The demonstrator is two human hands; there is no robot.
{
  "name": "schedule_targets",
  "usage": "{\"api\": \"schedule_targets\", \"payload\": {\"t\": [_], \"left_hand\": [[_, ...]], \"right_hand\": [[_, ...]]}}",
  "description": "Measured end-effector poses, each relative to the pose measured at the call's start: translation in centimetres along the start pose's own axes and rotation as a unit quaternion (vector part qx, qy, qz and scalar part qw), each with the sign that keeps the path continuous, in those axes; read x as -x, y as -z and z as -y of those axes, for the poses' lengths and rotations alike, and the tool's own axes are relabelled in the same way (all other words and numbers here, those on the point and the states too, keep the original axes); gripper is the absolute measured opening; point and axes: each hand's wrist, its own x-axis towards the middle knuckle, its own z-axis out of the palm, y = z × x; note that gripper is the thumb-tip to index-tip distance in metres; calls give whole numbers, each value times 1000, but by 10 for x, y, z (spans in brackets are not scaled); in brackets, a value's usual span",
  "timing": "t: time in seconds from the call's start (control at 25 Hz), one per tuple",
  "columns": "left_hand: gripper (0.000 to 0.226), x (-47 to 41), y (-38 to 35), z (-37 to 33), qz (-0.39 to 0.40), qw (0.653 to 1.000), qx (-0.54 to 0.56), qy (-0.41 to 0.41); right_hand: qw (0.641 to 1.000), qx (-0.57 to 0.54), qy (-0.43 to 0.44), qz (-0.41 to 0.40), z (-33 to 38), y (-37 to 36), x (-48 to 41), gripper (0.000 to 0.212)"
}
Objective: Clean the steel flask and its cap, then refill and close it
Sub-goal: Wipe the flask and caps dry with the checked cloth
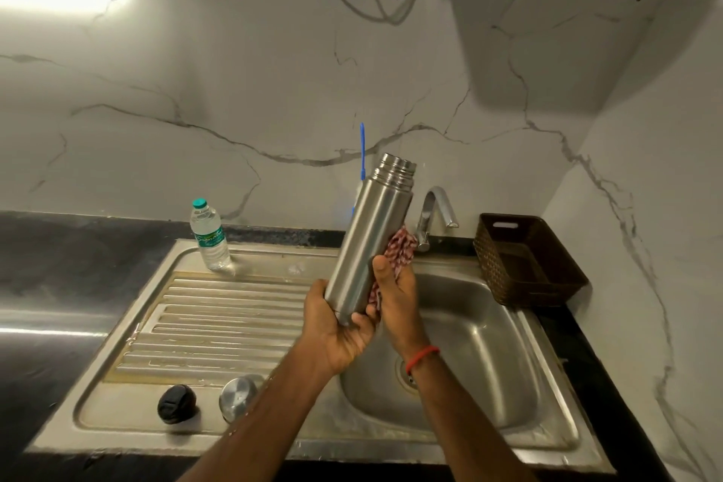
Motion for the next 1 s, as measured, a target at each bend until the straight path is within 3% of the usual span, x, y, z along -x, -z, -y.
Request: {"api": "schedule_targets", "payload": {"t": [0.12, 0.16, 0.24, 0.28, 0.32, 0.44, 0.52, 0.64, 0.8, 1.0], "left_hand": [[53, 2, -2, 10, -58, 980, -177, -74], [41, 0, -3, 13, -79, 946, -275, -151], [24, -4, -6, 7, -83, 843, -412, -336], [26, -4, -8, 0, -44, 812, -432, -390], [36, -4, -11, -7, 6, 807, -435, -400], [62, 0, -16, -19, 113, 879, -362, -289], [60, 7, -17, -16, 126, 924, -291, -214], [57, 5, -11, -16, 125, 952, -218, -176], [64, -2, -11, -30, 121, 970, -135, -165], [88, -7, 1, -51, 135, 985, -34, -98]], "right_hand": [[999, -23, 18, -39, 10, 3, -9, 104], [997, -49, 24, -51, 14, 6, -14, 98], [994, -98, 18, -50, 18, 11, -22, 80], [992, -118, 6, -36, 19, 12, -24, 75], [991, -134, -6, -18, 19, 11, -24, 72], [996, -93, -14, -7, 22, 6, -24, 61], [999, 26, 15, -23, 29, 2, -28, 55], [971, 220, 86, 43, 34, 3, -33, 49], [859, 436, 163, 213, 37, 11, -28, 55], [717, 532, 358, 272, 12, 11, -6, 47]]}}
